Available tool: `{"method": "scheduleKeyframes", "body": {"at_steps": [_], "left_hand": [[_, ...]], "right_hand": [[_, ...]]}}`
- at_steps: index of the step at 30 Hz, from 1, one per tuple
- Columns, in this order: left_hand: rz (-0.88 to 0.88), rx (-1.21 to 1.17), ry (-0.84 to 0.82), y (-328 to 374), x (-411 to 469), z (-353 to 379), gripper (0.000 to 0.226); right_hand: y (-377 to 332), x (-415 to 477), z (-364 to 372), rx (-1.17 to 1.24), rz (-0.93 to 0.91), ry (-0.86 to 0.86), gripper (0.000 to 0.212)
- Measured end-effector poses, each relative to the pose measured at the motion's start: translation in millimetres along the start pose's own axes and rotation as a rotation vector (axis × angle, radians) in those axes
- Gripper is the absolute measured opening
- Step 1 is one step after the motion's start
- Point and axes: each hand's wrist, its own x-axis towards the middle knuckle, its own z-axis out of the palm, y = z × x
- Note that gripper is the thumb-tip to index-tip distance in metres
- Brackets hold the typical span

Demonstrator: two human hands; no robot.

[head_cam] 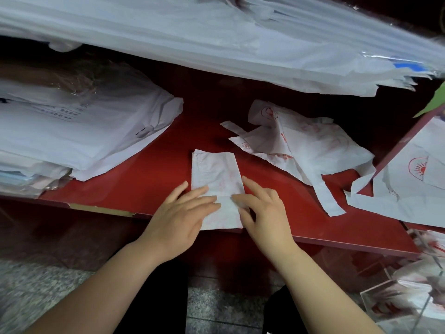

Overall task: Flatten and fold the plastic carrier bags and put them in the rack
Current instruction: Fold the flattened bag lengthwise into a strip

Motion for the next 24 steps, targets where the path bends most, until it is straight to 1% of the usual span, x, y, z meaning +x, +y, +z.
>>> {"method": "scheduleKeyframes", "body": {"at_steps": [1,4,5,7,8,9,11,13,17,19,22,24], "left_hand": [[0.015,0.000,-0.040,-1,-3,-1,0.036],[0.056,0.034,-0.116,-3,-11,-4,0.059],[0.064,0.036,-0.110,-4,-14,-3,0.060],[0.056,0.003,-0.057,-5,-19,-1,0.051],[0.044,-0.017,-0.024,-6,-22,1,0.047],[0.032,-0.041,0.014,-6,-25,1,0.048],[-0.007,-0.111,0.070,-3,-29,1,0.054],[-0.076,-0.212,0.137,1,-30,-2,0.044],[-0.342,-0.423,0.257,11,-24,-10,0.033],[-0.436,-0.434,0.294,14,-16,-12,0.036],[-0.520,-0.348,0.323,15,-5,-14,0.040],[-0.573,-0.288,0.314,13,-1,-13,0.030]], "right_hand": [[1,-1,-2,-0.011,-0.040,-0.015,0.022],[5,-6,-7,-0.074,-0.127,-0.130,0.033],[6,-8,-10,-0.075,-0.148,-0.182,0.038],[10,-14,-14,-0.097,-0.200,-0.263,0.055],[13,-18,-15,-0.125,-0.233,-0.285,0.062],[14,-21,-17,-0.147,-0.259,-0.295,0.065],[19,-29,-17,-0.130,-0.278,-0.269,0.055],[21,-33,-17,-0.023,-0.248,-0.203,0.042],[18,-30,-16,0.181,-0.088,-0.092,0.030],[13,-25,-17,0.254,0.021,-0.053,0.029],[8,-17,-14,0.335,0.177,-0.024,0.004],[5,-14,-11,0.364,0.258,-0.001,0.009]]}}
